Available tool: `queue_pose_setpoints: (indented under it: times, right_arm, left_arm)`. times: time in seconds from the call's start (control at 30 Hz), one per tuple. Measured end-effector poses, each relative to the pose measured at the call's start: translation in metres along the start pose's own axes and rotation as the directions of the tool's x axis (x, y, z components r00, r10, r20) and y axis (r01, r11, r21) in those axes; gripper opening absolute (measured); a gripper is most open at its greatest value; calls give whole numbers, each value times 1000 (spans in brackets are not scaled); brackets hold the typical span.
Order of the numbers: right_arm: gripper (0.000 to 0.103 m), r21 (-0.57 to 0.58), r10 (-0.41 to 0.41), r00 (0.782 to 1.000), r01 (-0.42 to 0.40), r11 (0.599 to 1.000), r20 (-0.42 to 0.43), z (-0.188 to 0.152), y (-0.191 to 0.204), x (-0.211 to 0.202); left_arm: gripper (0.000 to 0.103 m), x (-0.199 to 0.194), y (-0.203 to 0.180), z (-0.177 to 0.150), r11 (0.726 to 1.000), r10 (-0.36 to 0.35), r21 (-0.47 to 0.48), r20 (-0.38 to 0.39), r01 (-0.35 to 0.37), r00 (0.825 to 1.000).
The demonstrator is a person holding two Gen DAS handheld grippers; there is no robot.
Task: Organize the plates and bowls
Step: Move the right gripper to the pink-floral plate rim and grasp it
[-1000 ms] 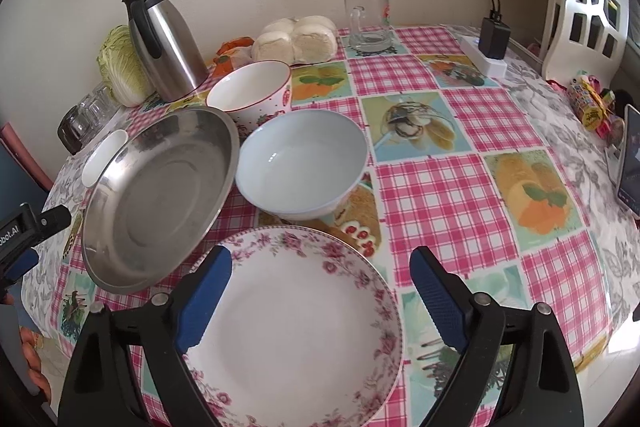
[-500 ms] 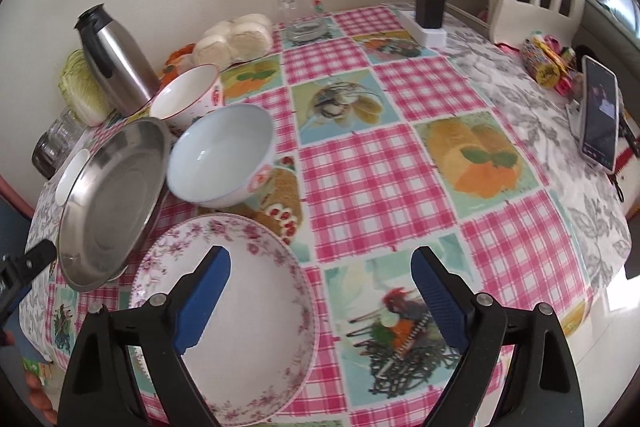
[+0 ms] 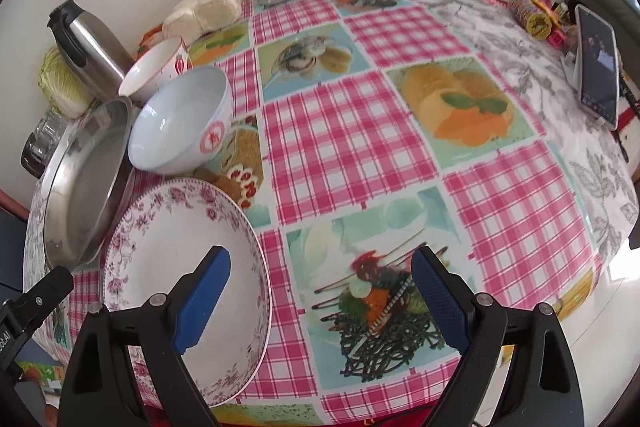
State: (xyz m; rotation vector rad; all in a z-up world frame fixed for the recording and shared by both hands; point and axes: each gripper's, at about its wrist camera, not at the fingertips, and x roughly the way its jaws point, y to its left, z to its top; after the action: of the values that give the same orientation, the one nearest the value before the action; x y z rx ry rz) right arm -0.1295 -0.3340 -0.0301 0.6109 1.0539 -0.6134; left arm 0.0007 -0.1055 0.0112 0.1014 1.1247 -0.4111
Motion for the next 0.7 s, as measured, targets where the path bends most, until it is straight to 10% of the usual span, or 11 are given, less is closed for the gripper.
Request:
queue_pose_setpoints:
  times: [0.7]
  right_arm:
    - [92,-55,1,998,-4,998,-67,-4,15,31]
  left_arm:
    - [98,59,-6,-8,999,32,-23,-181,-37,983]
